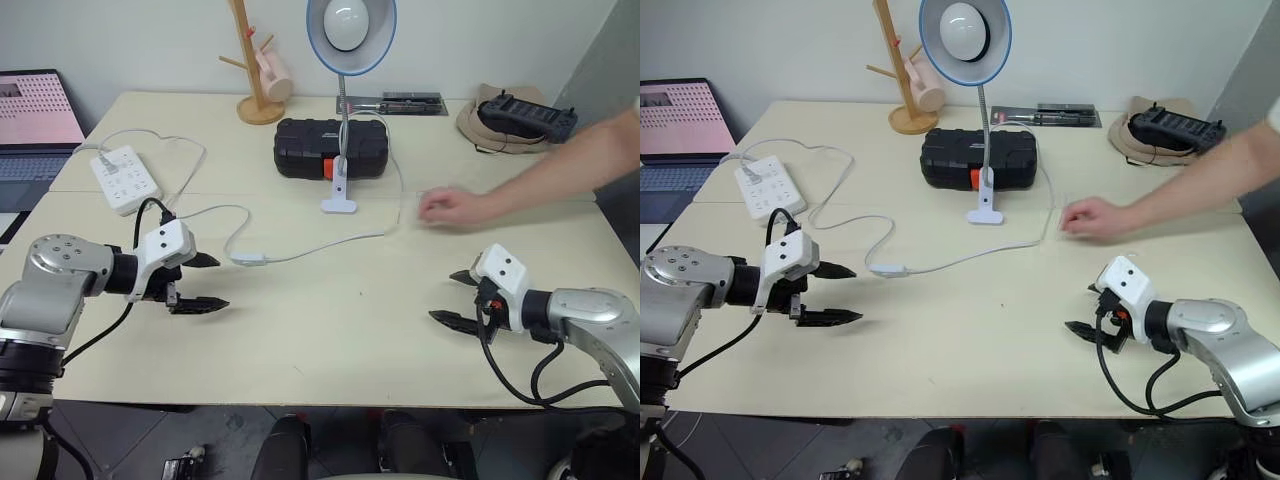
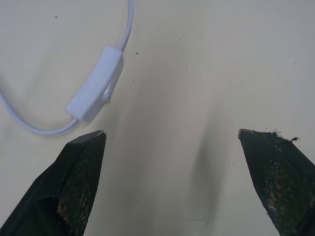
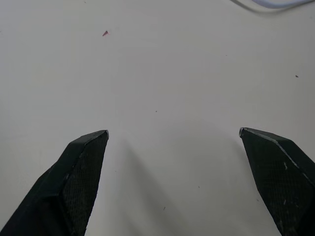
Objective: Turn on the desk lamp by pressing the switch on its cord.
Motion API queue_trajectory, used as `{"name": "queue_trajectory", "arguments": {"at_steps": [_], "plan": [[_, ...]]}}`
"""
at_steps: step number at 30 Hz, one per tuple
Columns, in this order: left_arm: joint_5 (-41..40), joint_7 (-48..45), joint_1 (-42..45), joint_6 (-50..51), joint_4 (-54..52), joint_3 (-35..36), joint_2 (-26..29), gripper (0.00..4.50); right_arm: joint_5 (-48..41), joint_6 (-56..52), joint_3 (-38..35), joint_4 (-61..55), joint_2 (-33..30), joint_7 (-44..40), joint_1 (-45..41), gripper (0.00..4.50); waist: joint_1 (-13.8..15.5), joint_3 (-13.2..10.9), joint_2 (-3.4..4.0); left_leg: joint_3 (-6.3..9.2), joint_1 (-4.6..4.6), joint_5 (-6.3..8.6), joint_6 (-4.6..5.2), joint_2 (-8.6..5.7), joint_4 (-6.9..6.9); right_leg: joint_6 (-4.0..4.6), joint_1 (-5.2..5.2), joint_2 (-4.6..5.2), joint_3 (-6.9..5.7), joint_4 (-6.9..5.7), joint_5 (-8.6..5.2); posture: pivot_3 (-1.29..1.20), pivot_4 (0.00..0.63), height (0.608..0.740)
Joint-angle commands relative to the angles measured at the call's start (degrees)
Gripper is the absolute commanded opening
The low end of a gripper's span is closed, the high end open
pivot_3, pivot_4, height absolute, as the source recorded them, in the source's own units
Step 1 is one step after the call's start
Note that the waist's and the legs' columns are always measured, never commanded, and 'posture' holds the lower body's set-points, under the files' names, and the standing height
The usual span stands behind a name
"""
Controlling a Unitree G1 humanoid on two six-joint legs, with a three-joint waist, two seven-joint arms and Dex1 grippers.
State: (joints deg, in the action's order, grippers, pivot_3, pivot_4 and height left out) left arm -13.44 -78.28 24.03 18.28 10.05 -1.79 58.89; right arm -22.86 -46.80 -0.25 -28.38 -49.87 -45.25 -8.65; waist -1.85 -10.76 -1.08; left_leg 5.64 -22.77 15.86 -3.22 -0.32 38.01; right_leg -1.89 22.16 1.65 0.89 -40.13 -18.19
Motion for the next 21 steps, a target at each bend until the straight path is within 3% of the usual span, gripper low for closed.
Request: {"name": "queue_trajectory", "arguments": {"at_steps": [1, 8, 13, 21], "plan": [[-1.02, 0.06, 1.37, 0.20, -0.24, 2.30, 0.82, 4.50, 0.03, 1.40, -0.07, -0.93, -0.50, -0.79, -1.01, 4.47, 0.00, 0.00, 0.00, 0.00, 0.00, 0.00, 0.00, 0.00, 0.00, 0.00, 0.00, 0.00, 0.00, 0.00, 0.00, 0.00, 0.150, 0.740], [-3.89, 3.61, -0.98, 5.98, -1.93, 5.91, 0.41, 4.50, -0.55, 0.44, 2.17, -1.54, 1.11, -0.70, -3.35, 4.47, -0.03, 0.00, 0.00, 0.02, 0.00, 0.00, 0.00, 0.01, -0.01, 0.00, 0.01, -0.01, 0.01, -0.01, 0.00, 0.00, 0.150, 0.740], [-7.50, 9.28, -6.08, 11.97, -5.69, 11.17, -2.06, 4.50, 1.16, 1.32, 6.97, 1.41, 4.87, 0.23, -9.48, 4.47, -0.25, 0.00, 0.00, 0.13, 0.06, 0.00, 0.00, 0.10, -0.01, 0.00, 0.01, 0.00, 0.07, -0.05, 0.00, 0.00, 0.150, 0.740], [-8.42, 14.38, -11.02, 12.77, -6.78, 15.94, -2.84, 4.50, 1.43, 0.76, 10.47, 4.09, 10.39, 0.39, -16.65, 4.47, -0.11, 0.01, -0.01, 0.32, 0.08, 0.00, 0.00, 0.12, -0.02, 0.01, 0.04, 0.04, 0.04, -0.14, 0.00, 0.00, 0.150, 0.740]]}}
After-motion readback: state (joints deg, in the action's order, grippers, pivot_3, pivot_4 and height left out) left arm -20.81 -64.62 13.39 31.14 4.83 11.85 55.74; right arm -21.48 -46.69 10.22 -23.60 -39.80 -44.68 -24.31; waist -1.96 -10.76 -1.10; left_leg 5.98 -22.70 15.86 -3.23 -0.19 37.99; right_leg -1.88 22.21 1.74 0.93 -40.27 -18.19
